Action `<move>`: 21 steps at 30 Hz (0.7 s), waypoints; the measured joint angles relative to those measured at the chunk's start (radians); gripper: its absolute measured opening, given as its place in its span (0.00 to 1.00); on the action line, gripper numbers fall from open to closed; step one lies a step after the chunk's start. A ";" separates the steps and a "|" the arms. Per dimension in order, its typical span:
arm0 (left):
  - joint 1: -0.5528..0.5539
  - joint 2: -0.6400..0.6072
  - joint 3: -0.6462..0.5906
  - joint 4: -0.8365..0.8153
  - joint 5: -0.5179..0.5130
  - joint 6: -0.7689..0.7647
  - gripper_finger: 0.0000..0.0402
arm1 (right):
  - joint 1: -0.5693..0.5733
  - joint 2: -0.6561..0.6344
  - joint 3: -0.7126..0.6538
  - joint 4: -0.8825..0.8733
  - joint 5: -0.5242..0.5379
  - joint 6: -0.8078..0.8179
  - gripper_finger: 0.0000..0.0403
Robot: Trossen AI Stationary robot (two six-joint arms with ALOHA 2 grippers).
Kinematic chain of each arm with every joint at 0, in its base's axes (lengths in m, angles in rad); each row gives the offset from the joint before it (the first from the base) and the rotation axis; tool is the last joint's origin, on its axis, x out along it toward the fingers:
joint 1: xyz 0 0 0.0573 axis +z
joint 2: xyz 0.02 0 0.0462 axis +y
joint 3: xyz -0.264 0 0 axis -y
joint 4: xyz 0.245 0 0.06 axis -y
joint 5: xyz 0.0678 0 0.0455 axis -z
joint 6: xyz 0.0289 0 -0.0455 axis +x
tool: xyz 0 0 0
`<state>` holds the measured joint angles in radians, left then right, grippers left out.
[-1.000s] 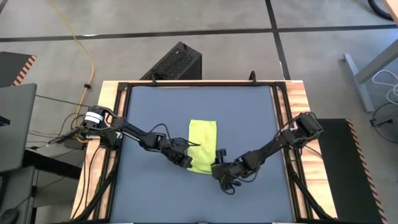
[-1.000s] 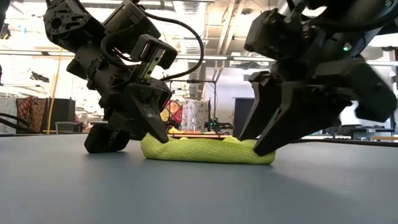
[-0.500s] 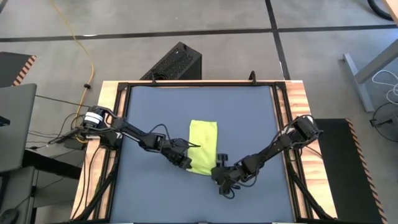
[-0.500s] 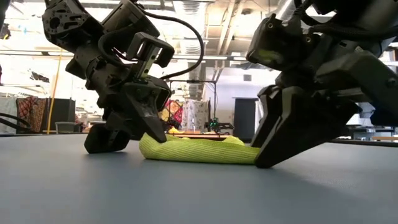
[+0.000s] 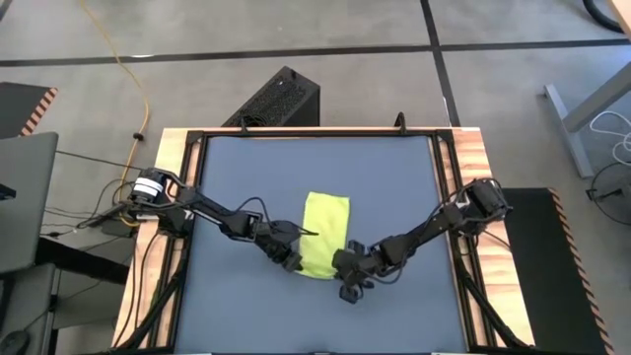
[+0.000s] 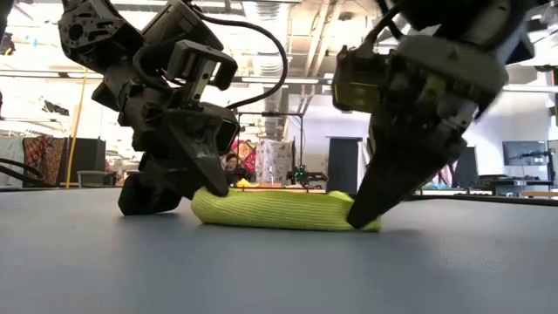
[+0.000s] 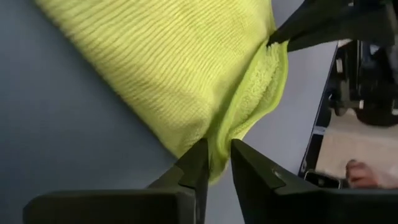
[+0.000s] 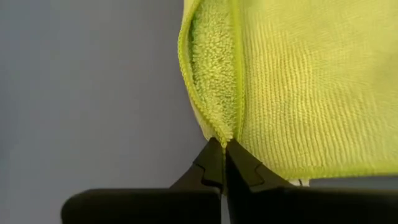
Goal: Roll towel
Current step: Roll the green microfiber towel
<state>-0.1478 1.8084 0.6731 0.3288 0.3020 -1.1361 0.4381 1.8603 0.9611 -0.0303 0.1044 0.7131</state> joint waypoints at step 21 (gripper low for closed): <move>-0.005 -0.318 -0.013 -0.247 -0.238 0.568 0.21 | -0.100 0.004 -0.001 0.002 -0.201 0.128 0.04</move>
<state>-0.1529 1.4908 0.6600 0.0820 0.0645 -0.5679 0.3386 1.8645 0.9600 -0.0280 -0.0970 0.8413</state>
